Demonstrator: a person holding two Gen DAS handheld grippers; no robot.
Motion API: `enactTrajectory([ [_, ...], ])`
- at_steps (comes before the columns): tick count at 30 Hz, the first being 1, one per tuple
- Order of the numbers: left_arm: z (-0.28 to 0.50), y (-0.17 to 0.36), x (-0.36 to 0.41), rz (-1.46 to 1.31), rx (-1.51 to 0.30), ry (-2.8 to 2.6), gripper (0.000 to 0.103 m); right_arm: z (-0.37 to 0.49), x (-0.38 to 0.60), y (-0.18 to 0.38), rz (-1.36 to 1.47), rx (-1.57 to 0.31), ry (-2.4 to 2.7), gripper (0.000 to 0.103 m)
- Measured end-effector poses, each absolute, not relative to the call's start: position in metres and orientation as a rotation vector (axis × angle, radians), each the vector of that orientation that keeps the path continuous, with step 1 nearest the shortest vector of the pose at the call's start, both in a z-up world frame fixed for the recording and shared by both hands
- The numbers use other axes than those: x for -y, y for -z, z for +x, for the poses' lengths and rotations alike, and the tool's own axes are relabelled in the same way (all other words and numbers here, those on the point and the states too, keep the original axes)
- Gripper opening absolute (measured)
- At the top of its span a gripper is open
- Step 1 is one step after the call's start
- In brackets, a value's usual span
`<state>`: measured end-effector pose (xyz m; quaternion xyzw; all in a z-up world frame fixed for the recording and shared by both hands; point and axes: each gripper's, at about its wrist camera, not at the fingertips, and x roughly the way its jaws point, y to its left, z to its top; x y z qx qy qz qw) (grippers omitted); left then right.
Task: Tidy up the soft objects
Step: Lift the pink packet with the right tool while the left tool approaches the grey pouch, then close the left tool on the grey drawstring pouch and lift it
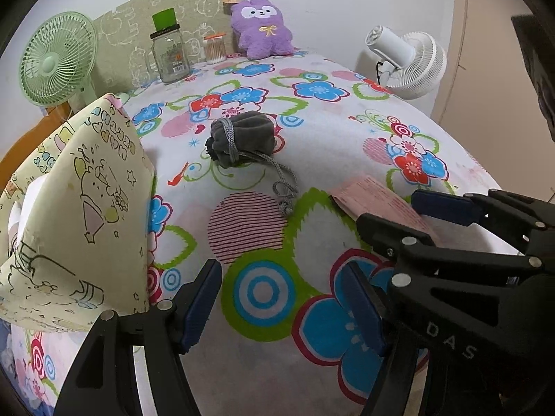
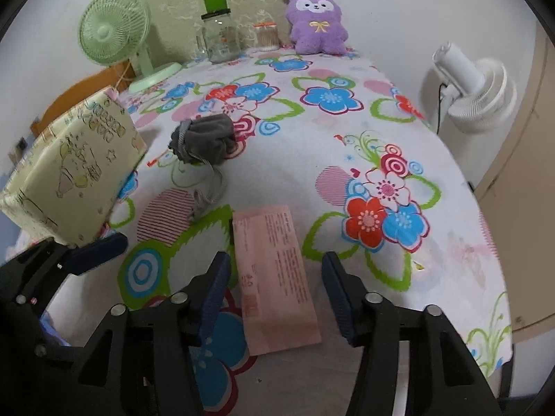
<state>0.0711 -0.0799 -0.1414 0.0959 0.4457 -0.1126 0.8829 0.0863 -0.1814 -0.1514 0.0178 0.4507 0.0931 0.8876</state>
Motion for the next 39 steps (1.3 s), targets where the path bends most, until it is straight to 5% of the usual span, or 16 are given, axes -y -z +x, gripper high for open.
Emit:
enactTrajectory([
  [5,0.073,0.142,0.082,0.217,-0.926,0.237,0.074,0.085,0.18,0.15,0.014,-0.932,-0.176,0.041],
  [39,0.176,0.117,0.089,0.074,-0.849,0.05,0.074,0.182,0.206,0.119,0.105,-0.825,-0.13,0.041],
])
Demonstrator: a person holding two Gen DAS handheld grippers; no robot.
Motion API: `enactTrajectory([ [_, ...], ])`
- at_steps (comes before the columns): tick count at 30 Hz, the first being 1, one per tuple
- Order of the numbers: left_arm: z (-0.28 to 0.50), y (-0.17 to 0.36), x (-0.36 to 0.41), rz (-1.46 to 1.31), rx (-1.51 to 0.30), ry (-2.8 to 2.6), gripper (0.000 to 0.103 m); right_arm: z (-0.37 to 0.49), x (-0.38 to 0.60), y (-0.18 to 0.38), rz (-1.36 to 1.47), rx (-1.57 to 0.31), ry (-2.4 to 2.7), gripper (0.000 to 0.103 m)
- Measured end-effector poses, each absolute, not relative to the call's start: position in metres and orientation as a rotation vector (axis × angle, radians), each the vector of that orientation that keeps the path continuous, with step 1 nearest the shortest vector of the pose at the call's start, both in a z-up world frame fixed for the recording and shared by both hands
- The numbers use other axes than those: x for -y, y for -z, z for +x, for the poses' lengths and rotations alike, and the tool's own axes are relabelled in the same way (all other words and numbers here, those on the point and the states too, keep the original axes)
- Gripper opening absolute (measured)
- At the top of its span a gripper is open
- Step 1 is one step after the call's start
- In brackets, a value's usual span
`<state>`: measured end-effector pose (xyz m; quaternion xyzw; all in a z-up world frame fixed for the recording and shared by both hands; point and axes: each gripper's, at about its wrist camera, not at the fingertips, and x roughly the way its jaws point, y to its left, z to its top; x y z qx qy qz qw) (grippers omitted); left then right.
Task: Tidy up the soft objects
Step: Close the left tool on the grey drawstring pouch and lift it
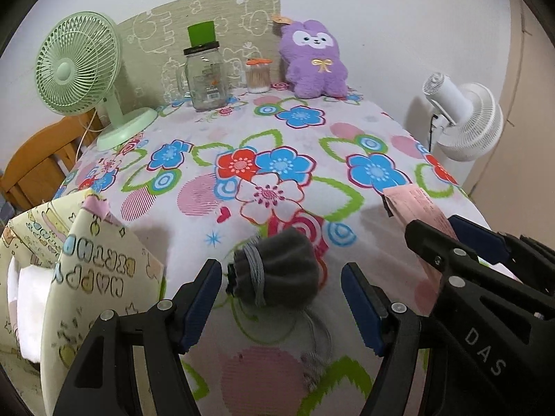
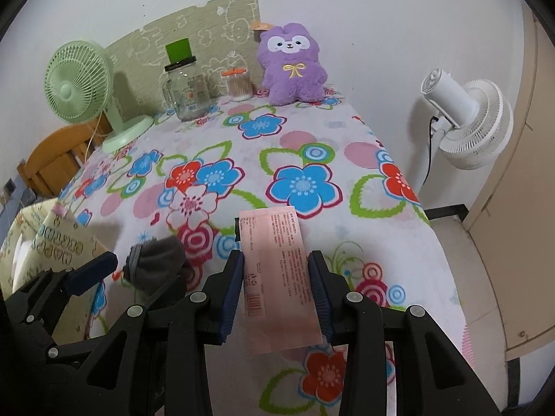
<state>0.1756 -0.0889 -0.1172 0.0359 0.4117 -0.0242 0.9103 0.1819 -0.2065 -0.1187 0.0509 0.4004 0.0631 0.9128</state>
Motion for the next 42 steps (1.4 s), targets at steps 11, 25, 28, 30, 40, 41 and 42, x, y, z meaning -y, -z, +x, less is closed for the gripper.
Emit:
enactTrajectory([
  [11,0.195,0.128,0.086,0.034,-0.85,0.038,0.074,0.199,0.204,0.125,0.125,-0.831,-0.121,0.041],
  [25,0.203,0.141,0.089,0.039,-0.895,0.05,0.064,0.207,0.199,0.137,0.116,-0.865,-0.115,0.041],
  [28,0.2,0.141,0.091,0.043,-0.897,0.055,0.062,0.206,0.197,0.136,0.107,-0.866,-0.115,0.041],
  [30,0.198,0.14,0.092,0.042,-0.902,0.066,0.062,0.204,0.197,0.136,0.108,-0.866,-0.119,0.041],
  [40,0.181,0.128,0.095,0.044,-0.893,0.09,0.058,0.187,0.196,0.124,0.111,-0.838,-0.122,0.041],
  [41,0.179,0.126,0.095,0.044,-0.888,0.09,0.058,0.186,0.196,0.122,0.111,-0.836,-0.122,0.041],
  [42,0.176,0.124,0.094,0.044,-0.88,0.092,0.058,0.183,0.196,0.12,0.111,-0.83,-0.123,0.041],
])
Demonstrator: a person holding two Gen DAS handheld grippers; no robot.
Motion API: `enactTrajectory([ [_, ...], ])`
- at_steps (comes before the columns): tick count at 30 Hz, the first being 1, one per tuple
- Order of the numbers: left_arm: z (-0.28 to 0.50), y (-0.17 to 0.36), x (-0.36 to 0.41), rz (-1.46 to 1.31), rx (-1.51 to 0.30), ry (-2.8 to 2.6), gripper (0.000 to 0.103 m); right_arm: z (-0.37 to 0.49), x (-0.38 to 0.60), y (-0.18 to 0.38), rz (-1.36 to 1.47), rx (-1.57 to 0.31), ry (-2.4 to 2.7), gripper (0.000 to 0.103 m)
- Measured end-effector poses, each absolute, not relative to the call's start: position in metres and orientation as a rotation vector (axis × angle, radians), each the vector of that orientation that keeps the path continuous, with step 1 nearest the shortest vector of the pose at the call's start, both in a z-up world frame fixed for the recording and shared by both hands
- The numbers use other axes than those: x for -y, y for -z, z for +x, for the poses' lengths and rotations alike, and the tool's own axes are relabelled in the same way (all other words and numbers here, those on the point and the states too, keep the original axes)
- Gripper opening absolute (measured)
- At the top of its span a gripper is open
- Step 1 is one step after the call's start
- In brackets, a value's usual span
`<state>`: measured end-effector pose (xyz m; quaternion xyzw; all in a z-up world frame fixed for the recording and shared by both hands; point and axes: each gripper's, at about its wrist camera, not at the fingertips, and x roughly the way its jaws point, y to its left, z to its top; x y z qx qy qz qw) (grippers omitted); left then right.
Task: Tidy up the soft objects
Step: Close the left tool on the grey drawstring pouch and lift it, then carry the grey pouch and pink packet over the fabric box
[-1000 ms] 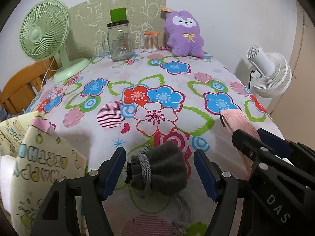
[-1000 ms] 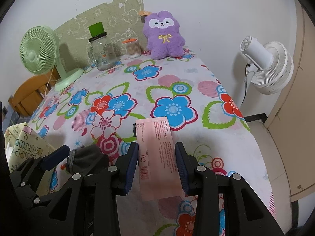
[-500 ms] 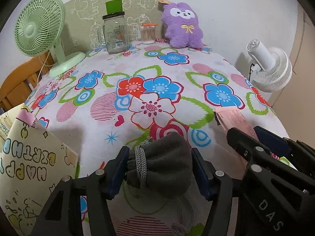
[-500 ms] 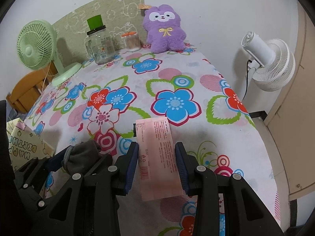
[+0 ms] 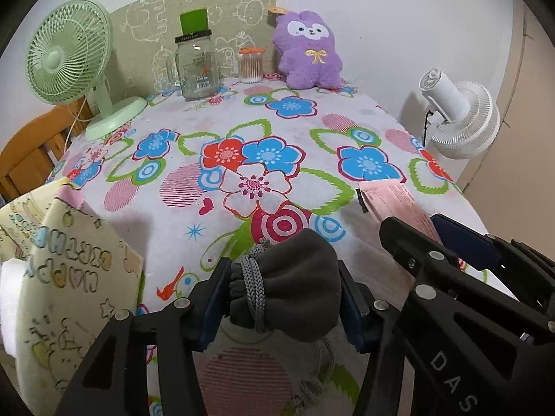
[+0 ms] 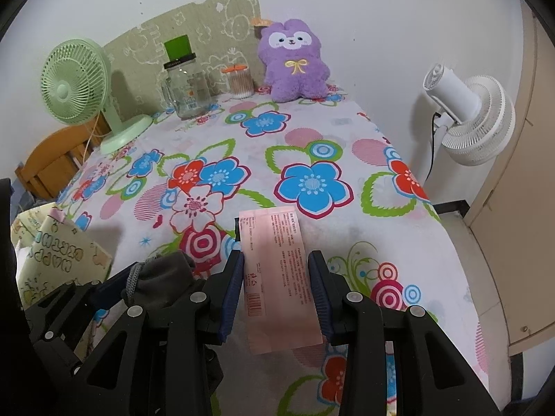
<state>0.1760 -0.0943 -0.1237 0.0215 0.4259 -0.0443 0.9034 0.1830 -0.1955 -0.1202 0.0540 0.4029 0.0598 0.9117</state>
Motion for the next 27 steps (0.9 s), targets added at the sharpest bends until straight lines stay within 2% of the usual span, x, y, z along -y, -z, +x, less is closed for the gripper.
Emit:
enactTrajectory([
  [27,0.097,0.05,0.086,0.061,-0.729,0.115,0.057,0.099,0.19,0.046,0.106,-0.664,-0.123,0.041],
])
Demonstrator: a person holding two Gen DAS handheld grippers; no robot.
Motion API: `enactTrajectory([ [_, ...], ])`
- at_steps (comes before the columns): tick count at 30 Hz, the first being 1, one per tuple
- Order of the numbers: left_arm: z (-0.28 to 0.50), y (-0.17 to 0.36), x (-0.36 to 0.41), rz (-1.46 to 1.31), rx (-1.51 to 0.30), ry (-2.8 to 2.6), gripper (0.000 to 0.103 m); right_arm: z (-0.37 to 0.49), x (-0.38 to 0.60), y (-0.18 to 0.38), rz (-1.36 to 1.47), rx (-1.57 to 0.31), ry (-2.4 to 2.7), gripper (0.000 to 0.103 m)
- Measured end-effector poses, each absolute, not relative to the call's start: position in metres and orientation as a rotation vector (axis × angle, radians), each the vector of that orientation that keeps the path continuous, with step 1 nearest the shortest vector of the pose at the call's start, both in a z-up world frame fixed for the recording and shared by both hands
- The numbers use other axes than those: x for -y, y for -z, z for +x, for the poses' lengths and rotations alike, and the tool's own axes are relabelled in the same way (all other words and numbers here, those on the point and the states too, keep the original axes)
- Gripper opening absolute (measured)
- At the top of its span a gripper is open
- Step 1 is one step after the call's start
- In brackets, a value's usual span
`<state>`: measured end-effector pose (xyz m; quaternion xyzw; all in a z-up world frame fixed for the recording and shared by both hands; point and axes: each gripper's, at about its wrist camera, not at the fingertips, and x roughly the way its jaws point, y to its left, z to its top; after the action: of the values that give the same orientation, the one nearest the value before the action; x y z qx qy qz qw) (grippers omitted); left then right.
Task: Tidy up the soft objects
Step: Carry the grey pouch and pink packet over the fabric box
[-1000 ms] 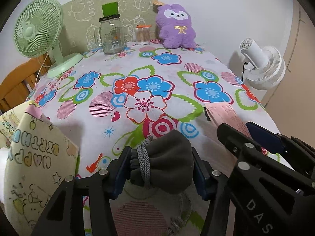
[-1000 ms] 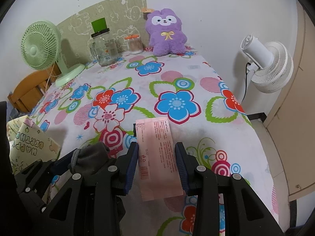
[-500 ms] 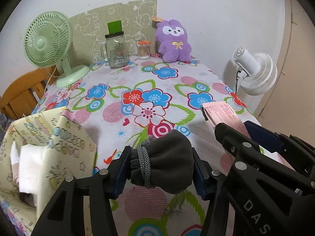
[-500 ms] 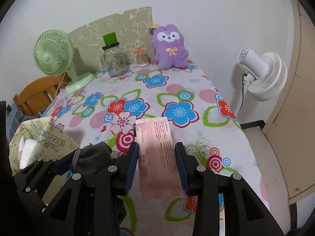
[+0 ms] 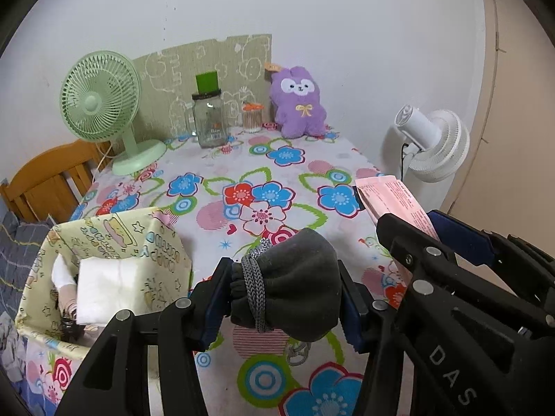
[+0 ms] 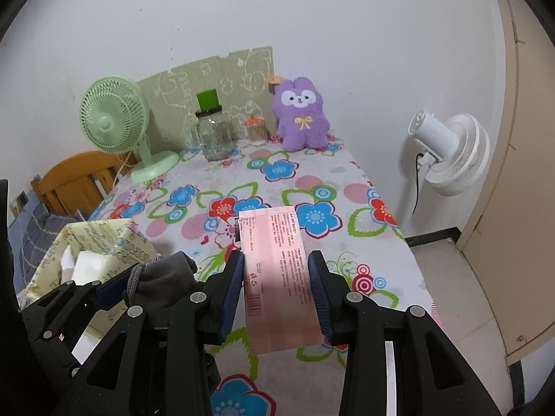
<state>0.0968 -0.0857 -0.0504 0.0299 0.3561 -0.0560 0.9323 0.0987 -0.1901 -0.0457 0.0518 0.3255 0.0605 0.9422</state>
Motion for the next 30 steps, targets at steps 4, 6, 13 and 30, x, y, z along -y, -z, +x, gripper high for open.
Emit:
enactTrajectory([
  [4,0.083,0.04,0.085,0.062,-0.703,0.123,0.057,0.086,0.19,0.035,0.099,-0.641,-0.117,0.041],
  [6,0.078,0.036,0.084,0.064,-0.692,0.124,0.057,0.081,0.19,0.031,0.098,-0.632,-0.117,0.041],
  [13,0.06,0.02,0.078,0.068,-0.654,0.136,0.057,0.063,0.185,0.015,0.083,-0.599,-0.109,0.041],
  [30,0.048,0.004,0.039,0.059,-0.616,0.128,0.057,0.052,0.145,-0.005,0.06,-0.577,-0.138,0.041],
])
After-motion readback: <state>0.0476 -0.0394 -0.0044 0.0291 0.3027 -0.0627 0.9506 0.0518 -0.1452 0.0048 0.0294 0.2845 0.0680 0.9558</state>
